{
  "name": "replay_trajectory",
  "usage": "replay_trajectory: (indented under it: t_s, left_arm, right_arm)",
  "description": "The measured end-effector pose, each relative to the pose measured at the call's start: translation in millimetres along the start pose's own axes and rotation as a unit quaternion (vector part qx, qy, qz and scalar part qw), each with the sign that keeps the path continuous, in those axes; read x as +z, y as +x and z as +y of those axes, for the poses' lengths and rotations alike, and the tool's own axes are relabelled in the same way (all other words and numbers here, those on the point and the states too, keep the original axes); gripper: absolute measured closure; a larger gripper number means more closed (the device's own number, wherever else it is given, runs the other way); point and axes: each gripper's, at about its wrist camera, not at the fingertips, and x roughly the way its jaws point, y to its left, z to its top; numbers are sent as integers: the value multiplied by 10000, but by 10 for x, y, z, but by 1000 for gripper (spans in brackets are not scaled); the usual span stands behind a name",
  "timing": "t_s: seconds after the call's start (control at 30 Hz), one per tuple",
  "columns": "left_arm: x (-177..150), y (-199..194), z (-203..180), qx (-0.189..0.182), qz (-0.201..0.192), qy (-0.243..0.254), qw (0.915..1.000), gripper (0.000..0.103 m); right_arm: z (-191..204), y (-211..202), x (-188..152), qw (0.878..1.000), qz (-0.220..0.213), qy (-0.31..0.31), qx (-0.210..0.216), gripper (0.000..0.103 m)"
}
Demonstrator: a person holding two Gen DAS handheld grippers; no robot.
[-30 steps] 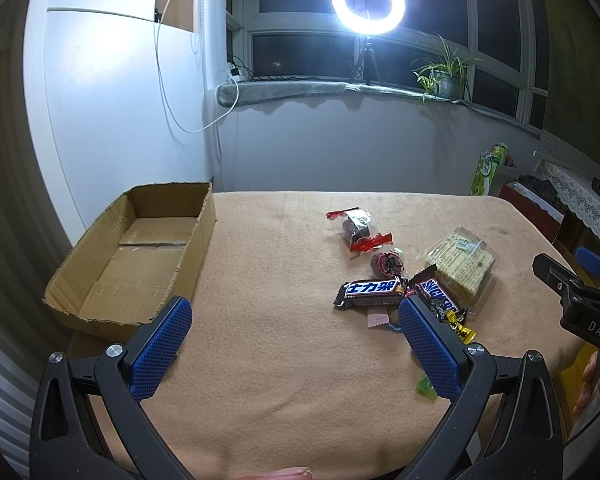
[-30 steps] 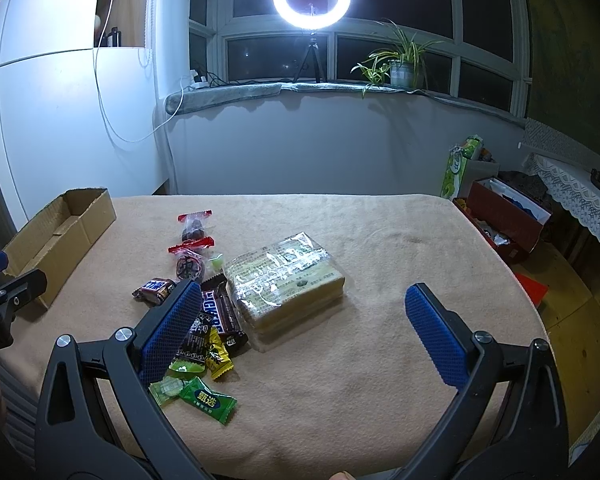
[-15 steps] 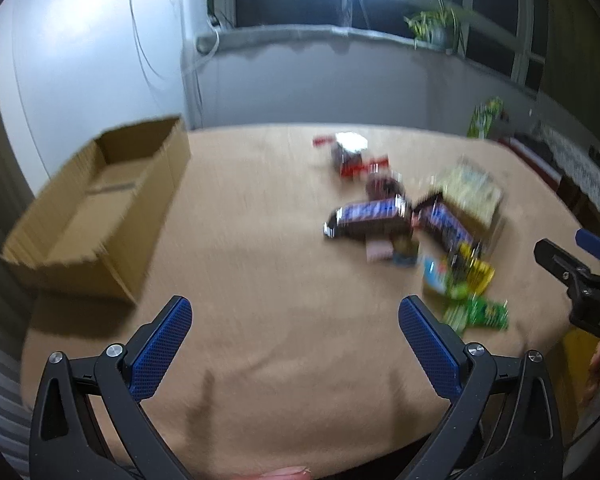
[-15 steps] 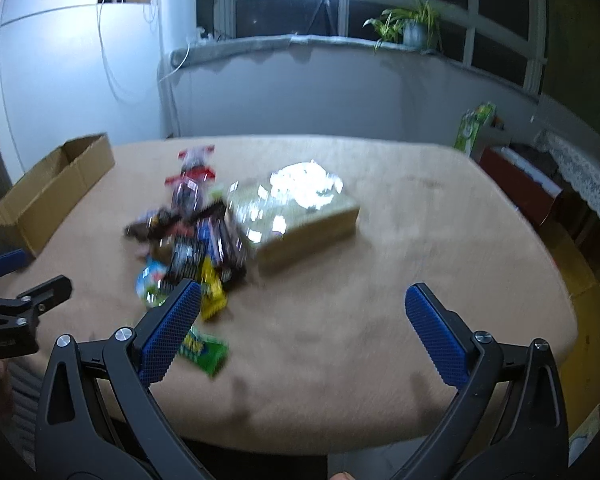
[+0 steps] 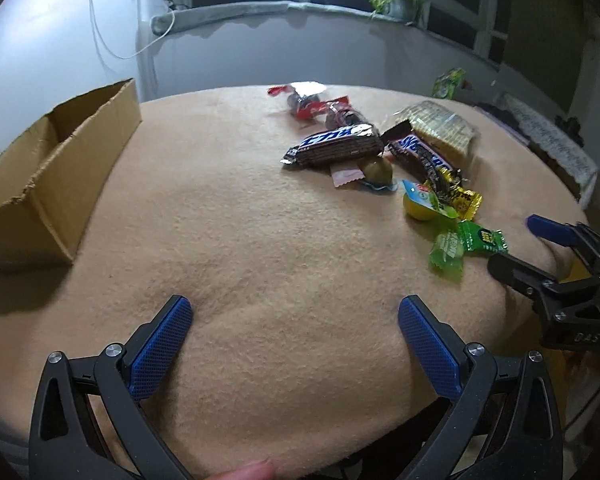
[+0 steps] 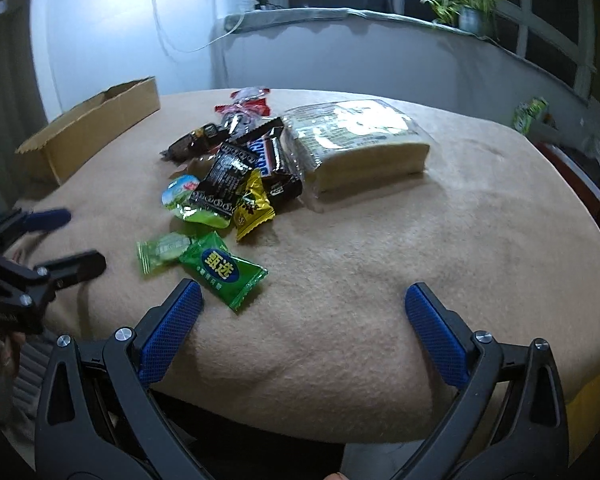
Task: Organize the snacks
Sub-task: 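Grasp the light green candy packet with the left tool while the right tool grasps the green packet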
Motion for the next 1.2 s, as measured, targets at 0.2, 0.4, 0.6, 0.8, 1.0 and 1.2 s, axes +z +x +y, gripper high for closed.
replay_trajectory:
  t_s: [0.2, 0.4, 0.6, 0.8, 1.0, 1.2]
  left_arm:
    - [-109, -33, 44, -272, -553, 370, 9974, 0]
    - [14, -30, -84, -869, -373, 869, 9917, 0]
    - [155, 17, -357, -1512, -456, 1523, 9756, 1]
    - [279, 181, -516, -1790, -204, 1957, 9640, 40]
    - [296, 203, -652, -1769, -178, 2111, 9612, 69]
    - [318, 215, -679, -1726, -135, 2009, 9642, 81]
  right_arm:
    - [-52, -22, -74, 9982, -322, -376, 349, 0]
    - [-19, 16, 9, 9905, -548, -1014, 747, 0]
    - [21, 106, 117, 9781, -584, -1388, 1440, 37]
    - [77, 106, 119, 9660, -506, -1765, 1819, 66]
    - [60, 21, 21, 9651, -531, -1774, 1854, 77]
    - [1, -46, -40, 9697, -590, -1530, 1811, 78]
